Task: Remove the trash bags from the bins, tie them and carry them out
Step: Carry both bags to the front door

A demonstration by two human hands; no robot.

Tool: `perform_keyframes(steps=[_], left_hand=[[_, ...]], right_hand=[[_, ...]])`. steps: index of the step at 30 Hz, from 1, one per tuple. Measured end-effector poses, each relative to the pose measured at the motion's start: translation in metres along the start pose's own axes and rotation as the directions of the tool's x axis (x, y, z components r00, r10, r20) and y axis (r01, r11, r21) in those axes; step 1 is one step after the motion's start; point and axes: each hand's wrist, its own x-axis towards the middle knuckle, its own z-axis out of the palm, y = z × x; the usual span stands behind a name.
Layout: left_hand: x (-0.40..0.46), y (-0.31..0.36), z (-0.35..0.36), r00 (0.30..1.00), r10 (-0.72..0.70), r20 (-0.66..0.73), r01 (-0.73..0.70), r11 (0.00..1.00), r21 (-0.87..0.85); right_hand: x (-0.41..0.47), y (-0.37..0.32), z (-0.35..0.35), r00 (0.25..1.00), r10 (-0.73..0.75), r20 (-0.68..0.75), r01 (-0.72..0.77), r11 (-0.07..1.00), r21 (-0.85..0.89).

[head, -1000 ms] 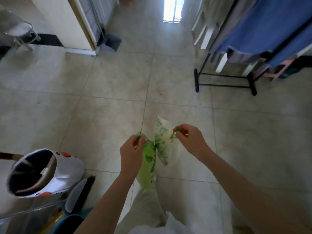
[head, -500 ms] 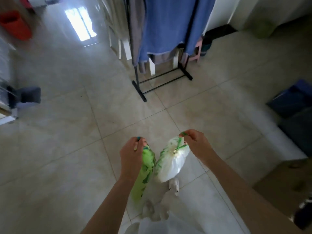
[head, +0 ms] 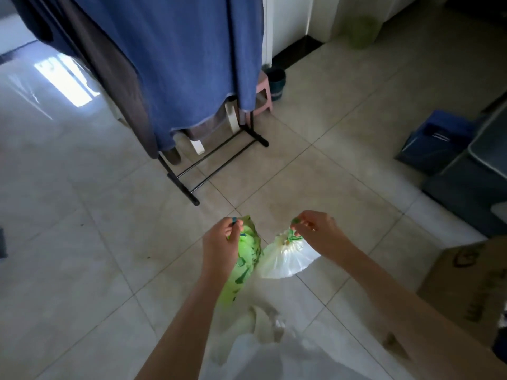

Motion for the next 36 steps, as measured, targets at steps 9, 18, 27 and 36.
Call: perform_keyframes(steps=[9, 18, 27, 36], left_hand=[[0.174, 0.067, 0.090, 0.979, 0.153, 0.132, -0.157, 0.987, 0.019], [0.353, 0.163, 0.192, 0.922, 0.233, 0.310, -0.241, 0.970, -0.014], [0.477, 0.279, 0.324, 0.891, 0.273, 0.362, -0.269, 0.961, -0.061], [0.588, 0.396, 0.441, 0.913, 0.304, 0.273, -0.309, 0.951, -0.026]], right_hand=[[0.145, 0.013, -0.103, 0.947, 0.197, -0.253, -0.179, 0.979, 0.094], [0.293, 0.019, -0.225, 0.877, 0.312, -0.367, -0.248, 0.946, 0.210], [0.426, 0.050, -0.360, 0.869, 0.300, -0.393, -0.156, 0.920, 0.359], [0.548, 0.077, -0.514, 0.895, 0.241, -0.375, -0.106, 0.932, 0.347]])
